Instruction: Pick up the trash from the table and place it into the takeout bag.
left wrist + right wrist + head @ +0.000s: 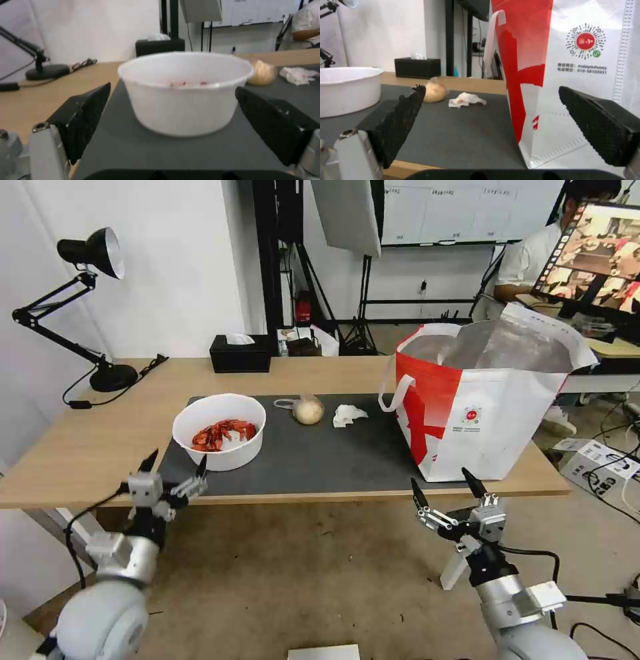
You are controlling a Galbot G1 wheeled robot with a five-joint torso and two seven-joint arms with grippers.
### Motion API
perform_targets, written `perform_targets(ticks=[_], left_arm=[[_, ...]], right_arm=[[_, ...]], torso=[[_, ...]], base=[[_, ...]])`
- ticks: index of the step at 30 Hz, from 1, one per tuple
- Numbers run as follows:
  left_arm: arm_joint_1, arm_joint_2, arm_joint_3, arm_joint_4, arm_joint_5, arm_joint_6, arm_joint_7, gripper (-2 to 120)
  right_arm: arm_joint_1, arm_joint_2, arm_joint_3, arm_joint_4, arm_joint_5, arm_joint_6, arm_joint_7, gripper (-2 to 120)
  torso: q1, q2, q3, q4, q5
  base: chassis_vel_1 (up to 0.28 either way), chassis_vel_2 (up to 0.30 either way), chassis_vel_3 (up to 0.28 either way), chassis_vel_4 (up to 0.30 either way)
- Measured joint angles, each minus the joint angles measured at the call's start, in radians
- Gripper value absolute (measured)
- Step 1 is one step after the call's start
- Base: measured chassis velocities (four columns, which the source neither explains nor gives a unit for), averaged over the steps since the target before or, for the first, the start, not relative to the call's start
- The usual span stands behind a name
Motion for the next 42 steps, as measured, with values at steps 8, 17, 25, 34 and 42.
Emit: perform_targets(ticks=[8, 17, 25, 34, 42], left_arm=[[0.122, -0.072, -0.031, 0.001, 0.01, -0.019, 0.059, 100], [0.172, -0.103, -0.054, 0.013, 0.01, -0.027, 0.096, 100], [0.193, -0.125, -0.052, 0.015, 0.03, -0.048, 0.113, 100], [0.193, -0.124, -0.047, 0.014, 0.038, -0.051, 0.114, 100], [0.181, -0.113, -0.043, 0.013, 0.037, -0.051, 0.115, 100]], right_arm=[[-0.003, 0.005, -0.004, -0.011, -0.003, 0.002, 0.0, 100], [-0.014, 0.016, -0.004, -0.019, -0.014, 0.002, 0.0, 100], [-0.016, 0.02, -0.003, -0.029, -0.014, 0.002, -0.002, 100], [-0.007, 0.02, -0.008, -0.037, -0.014, 0.0, -0.003, 100], [0.018, 0.009, -0.02, -0.044, -0.008, -0.005, -0.004, 100]], torso=[[0.0, 0.0, 0.0, 0.0001, 0.0], [0.0, 0.0, 0.0, -0.0001, 0.0], [0.0, 0.0, 0.0, 0.0, 0.0], [0.0, 0.0, 0.0, -0.0001, -0.0001], [0.0, 0.0, 0.0, -0.0001, -0.0001]], base=[[0.0, 0.0, 0.0, 0.0], [0.0, 0.0, 0.0, 0.0], [0.0, 0.0, 0.0, 0.0], [0.0, 0.0, 0.0, 0.0], [0.0, 0.0, 0.0, 0.0]])
